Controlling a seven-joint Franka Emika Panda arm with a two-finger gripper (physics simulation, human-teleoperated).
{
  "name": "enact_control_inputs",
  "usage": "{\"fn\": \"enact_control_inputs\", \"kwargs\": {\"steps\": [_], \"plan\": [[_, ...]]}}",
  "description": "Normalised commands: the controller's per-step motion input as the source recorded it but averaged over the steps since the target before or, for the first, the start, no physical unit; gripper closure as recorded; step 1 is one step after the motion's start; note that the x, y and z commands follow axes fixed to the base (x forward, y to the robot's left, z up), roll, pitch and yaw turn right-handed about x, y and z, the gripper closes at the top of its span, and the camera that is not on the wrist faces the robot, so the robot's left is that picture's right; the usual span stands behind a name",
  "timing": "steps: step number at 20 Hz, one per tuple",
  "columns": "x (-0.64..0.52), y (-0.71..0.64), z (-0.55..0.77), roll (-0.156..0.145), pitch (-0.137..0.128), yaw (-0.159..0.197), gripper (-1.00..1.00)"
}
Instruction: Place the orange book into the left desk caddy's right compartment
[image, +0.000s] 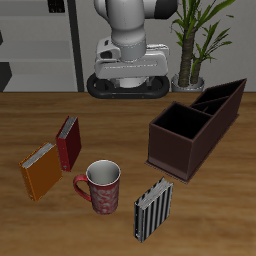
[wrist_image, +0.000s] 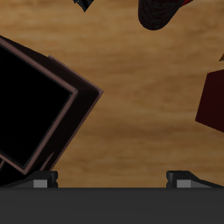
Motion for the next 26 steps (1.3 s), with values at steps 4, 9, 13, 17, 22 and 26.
{"fn": "enact_control_inputs", "kwargs": {"steps": [4,9,13,17,22,26], "plan": [[0.19,-0.31,0.0,0.008,0.018,-0.03,-1.0],[0.22,-0.38,0.01,0.008,0.016,-0.025,-1.0],[0.21,-0.43,0.09,-0.017,-0.029,0.007,-1.0],[0.14,-0.3,0.06,-0.025,-0.039,0.008,-1.0],[0.18,-0.35,0.0,-0.015,-0.003,-0.006,-1.0],[0.19,-0.43,0.03,-0.037,-0.017,-0.012,-1.0]]}}
